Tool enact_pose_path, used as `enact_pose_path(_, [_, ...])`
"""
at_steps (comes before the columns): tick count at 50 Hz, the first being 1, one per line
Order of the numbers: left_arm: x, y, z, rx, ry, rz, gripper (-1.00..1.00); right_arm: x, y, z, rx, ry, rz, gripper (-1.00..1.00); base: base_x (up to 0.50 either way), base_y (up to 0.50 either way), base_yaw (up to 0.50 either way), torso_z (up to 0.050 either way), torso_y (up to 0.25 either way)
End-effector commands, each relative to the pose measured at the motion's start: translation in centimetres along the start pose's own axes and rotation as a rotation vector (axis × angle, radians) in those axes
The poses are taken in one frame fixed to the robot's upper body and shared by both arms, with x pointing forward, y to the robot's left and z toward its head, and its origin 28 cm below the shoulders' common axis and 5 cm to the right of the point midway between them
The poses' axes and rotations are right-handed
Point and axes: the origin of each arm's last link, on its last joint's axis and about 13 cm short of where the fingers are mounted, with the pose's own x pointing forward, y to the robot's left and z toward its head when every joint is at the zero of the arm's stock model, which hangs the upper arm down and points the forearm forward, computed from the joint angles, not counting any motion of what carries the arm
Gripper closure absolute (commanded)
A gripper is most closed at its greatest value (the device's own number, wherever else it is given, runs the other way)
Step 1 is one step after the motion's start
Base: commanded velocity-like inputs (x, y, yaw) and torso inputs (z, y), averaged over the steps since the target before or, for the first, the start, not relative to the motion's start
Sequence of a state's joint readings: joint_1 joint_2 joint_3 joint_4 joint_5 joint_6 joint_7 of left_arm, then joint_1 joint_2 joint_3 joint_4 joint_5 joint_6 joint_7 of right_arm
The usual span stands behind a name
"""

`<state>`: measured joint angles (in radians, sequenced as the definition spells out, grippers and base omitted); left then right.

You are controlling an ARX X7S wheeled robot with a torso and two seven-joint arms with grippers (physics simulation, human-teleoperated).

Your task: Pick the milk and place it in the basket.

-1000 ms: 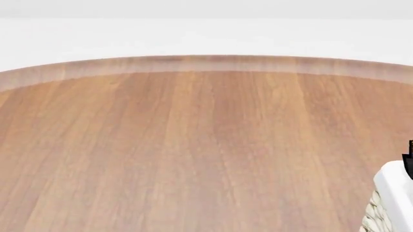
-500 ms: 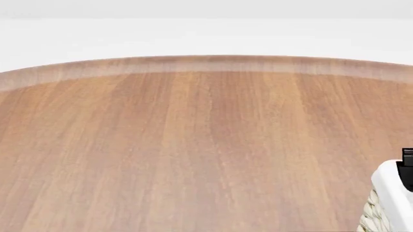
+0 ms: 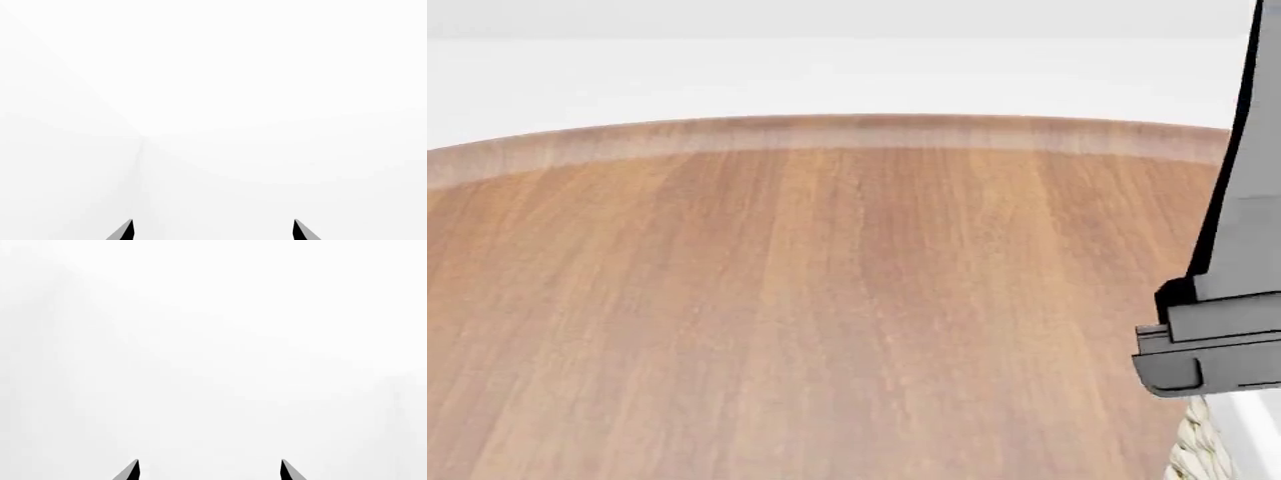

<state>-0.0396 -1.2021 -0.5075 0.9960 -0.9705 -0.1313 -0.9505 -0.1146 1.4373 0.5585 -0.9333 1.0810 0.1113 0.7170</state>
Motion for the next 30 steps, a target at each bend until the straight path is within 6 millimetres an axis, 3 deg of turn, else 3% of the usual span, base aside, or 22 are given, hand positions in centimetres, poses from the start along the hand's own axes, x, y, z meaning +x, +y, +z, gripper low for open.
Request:
enact_pose_path(1, [0.1,0.2,0.2,-0.006,-0.031,0.008,-1.0,0.8,-0.1,-2.4,0.136,0.122,0.138,-1.0,0.0,0.0,0.0,0.0,0.0])
enact_pose_path(15, [0.2,0.2,0.1,-0.006,-0.031,0.008,-1.0,0.1,-0.3,-4.6,0.27,0.189,0.343,-1.0,0.0,0.0,0.0,0.0,0.0])
enact_pose_path(17, [0.3,0.2,0.1,-0.006,-0.031,0.009,-1.0,-2.6,1.6,-7.8,0.376,0.388,0.373,-1.0,0.0,0.0,0.0,0.0,0.0])
enact_pose_path(18, [0.3,0.2,0.1,-0.005,-0.033,0.009,-1.0,-2.5,2.3,-8.4,0.369,0.45,0.432,-1.0,0.0,0.0,0.0,0.0,0.0])
enact_pose_path(20, [0.3,0.2,0.1,-0.006,-0.032,0.009,-1.0,1.1,1.3,-5.9,0.33,0.223,0.439,-1.0,0.0,0.0,0.0,0.0,0.0])
enact_pose_path(30, [0.3,0.2,0.1,-0.006,-0.032,0.012,-1.0,0.4,2.8,-7.4,0.35,0.29,0.662,-1.0,0.0,0.0,0.0,0.0,0.0])
